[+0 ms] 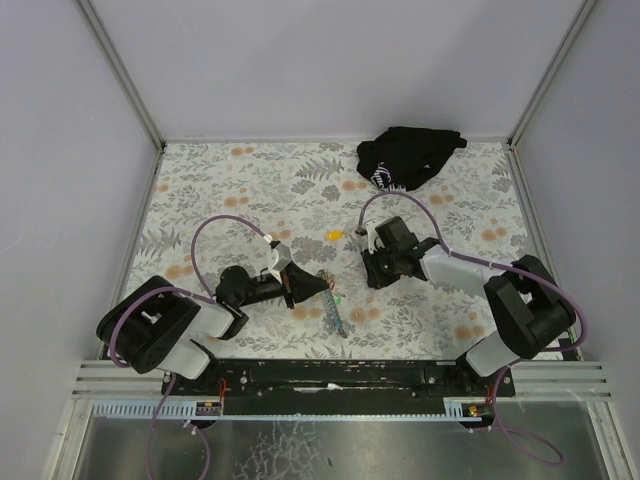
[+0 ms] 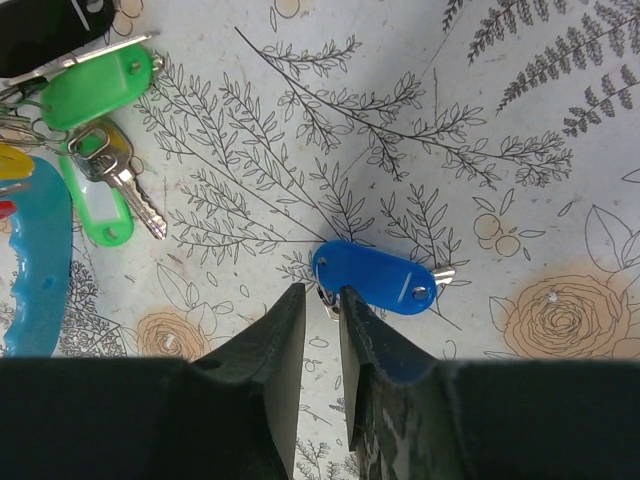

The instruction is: Put the keys on the keyring

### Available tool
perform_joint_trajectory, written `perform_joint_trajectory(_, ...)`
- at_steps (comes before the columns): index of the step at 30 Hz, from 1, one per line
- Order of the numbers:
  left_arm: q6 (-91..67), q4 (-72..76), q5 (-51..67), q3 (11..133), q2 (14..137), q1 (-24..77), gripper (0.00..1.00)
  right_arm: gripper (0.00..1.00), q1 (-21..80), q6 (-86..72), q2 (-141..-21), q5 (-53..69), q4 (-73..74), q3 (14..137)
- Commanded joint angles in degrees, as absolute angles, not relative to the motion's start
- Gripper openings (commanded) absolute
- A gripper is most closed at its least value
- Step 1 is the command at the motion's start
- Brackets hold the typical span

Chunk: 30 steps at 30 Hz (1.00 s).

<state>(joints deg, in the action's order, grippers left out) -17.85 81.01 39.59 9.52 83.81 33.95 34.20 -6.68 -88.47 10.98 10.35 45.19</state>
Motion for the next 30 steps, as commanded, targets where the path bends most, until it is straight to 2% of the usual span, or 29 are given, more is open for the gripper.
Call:
perform_joint_trajectory(1,-16.44,83.01,39.58,10.88,82.73,33.84,0.00,0.27,34.96,-6.98,-89.12,9.66,11.63,48.14)
perform_joint_trajectory(23,-16.79,83.57,39.92,11.23,83.54,33.93,0.00,0.22,36.11,-7.37,-90.54,8.01,12.85,48.92)
perform_joint_trajectory(26,-16.79,83.51,39.92,11.24,83.47,33.92,0.00,0.18,36.21,-7.46,-90.79,7.45,13.03,49.12)
perform_joint_trajectory(30,-16.70,83.58,39.96,11.16,83.41,33.90,0.00,0.08,36.30,-7.44,-90.26,6.63,13.53,49.05)
